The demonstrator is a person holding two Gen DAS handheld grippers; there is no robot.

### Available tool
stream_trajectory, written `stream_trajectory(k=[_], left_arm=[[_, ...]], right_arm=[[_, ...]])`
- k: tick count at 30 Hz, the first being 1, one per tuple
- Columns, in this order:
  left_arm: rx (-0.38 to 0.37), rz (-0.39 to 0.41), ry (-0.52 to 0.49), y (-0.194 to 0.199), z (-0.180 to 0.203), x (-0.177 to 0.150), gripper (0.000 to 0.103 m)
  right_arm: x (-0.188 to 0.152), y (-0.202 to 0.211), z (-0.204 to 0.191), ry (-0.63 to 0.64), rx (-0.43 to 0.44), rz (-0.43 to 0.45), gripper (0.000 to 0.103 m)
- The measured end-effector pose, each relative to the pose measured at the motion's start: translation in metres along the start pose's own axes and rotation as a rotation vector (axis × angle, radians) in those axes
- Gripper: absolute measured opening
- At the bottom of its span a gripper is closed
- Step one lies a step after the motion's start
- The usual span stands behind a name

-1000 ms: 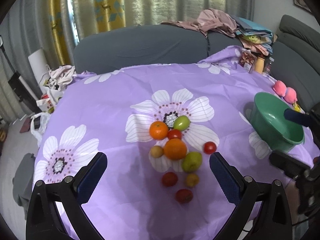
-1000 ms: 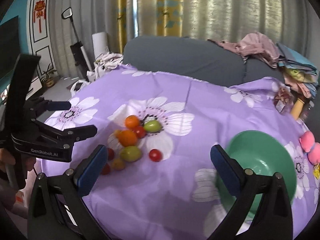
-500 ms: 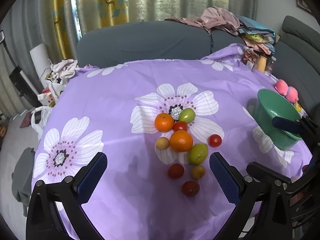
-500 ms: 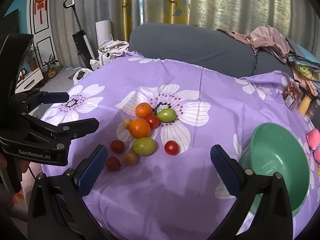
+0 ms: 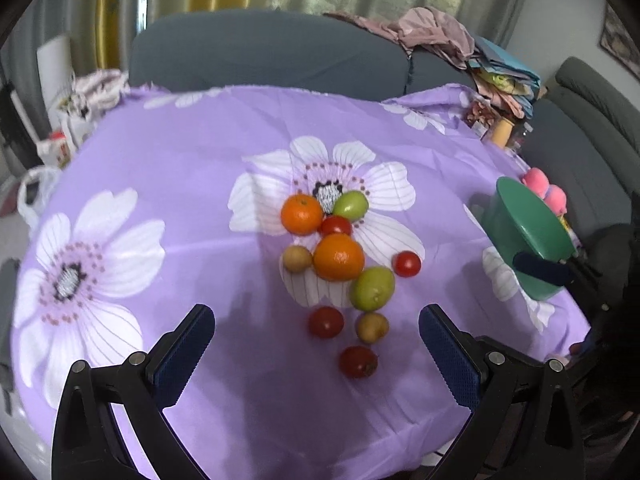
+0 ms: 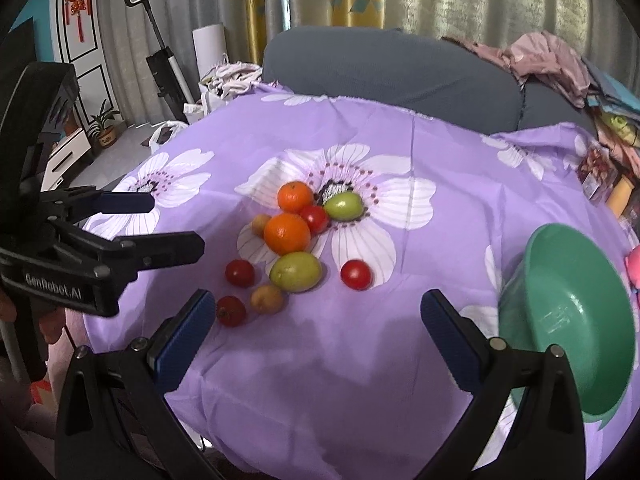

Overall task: Organize fruits
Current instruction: 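Move both tools from the green bowl toward the fruit cluster, then grasp a red tomato with the left tool while the right tool grasps a yellow-brown fruit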

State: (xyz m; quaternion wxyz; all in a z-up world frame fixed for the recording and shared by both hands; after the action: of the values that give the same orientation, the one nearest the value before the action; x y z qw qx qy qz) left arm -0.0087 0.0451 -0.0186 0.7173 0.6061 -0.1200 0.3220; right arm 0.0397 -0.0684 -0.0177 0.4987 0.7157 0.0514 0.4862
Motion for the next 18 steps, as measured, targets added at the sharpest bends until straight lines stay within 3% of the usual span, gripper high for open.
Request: stream_trajectory(k=[6, 9, 18], left_arm=[[-0.149, -0.034, 0.013, -0.004, -0.002, -0.013, 0.101], [-0.207, -0.05, 0.002, -0.004, 0.001, -0.019, 0.101], [-0.23, -0.096, -0.025, -0.012, 0.007, -0.022, 0.101]], right_arm=[[-0.01, -0.012, -0.006, 0.002, 0.096, -0.038, 0.102], [-0.016, -0.018, -0.012, 0.01, 0.155, -0.055, 0.097], [-0.028, -0.034, -0.011, -0.021, 0.257, -0.105, 0.077]])
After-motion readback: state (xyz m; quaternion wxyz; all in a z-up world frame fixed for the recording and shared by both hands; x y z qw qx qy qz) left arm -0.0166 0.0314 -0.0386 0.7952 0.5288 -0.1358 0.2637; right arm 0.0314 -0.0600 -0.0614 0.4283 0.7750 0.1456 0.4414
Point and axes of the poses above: each gripper's, at about its wrist camera, not at the fingertips, and y roughly against the way its jaws point, z to its right, x to its top, the point moved 3 cm from there along -y, roughly the way its jaws point, and after that the axes turned 2 degrees about -z, right-handed, at the moved point
